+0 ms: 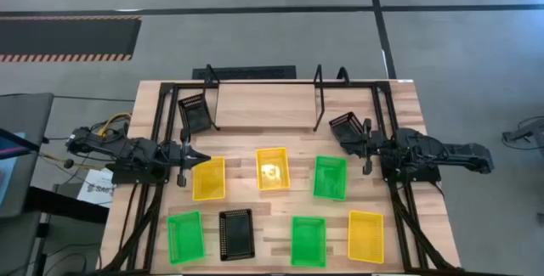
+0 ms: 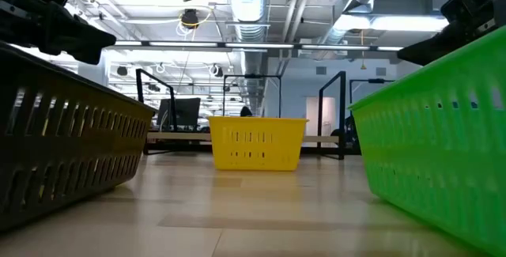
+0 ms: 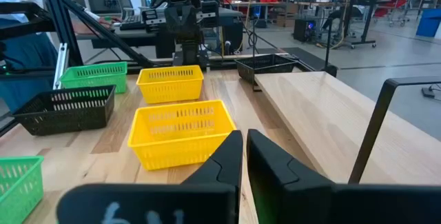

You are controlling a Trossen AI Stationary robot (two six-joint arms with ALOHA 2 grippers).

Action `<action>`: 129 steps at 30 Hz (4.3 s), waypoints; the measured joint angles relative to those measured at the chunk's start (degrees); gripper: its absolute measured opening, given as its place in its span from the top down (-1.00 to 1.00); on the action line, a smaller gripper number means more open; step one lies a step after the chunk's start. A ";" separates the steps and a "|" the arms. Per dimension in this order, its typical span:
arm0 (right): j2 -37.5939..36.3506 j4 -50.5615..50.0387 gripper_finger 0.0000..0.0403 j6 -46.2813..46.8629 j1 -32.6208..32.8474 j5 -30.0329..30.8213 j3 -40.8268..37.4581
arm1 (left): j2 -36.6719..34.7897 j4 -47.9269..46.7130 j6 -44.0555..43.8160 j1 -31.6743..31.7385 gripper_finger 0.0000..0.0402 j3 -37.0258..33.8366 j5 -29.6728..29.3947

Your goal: Stack baskets on shelf by color

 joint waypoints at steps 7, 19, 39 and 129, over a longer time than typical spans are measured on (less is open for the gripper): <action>-0.02 -0.02 0.77 -0.02 0.00 0.00 0.00 | 0.00 0.00 0.00 0.00 1.00 -0.01 -0.01; -0.01 0.00 0.77 -0.01 0.00 0.00 0.02 | 0.00 0.00 0.06 -0.01 1.00 -0.01 -0.01; 0.00 0.01 0.77 0.00 0.02 0.00 -0.01 | 0.00 0.00 0.06 -0.02 1.00 -0.01 -0.01; 0.00 48.35 0.77 16.46 -0.46 3.74 0.06 | 55.23 -66.54 -82.71 -1.98 1.00 47.24 0.64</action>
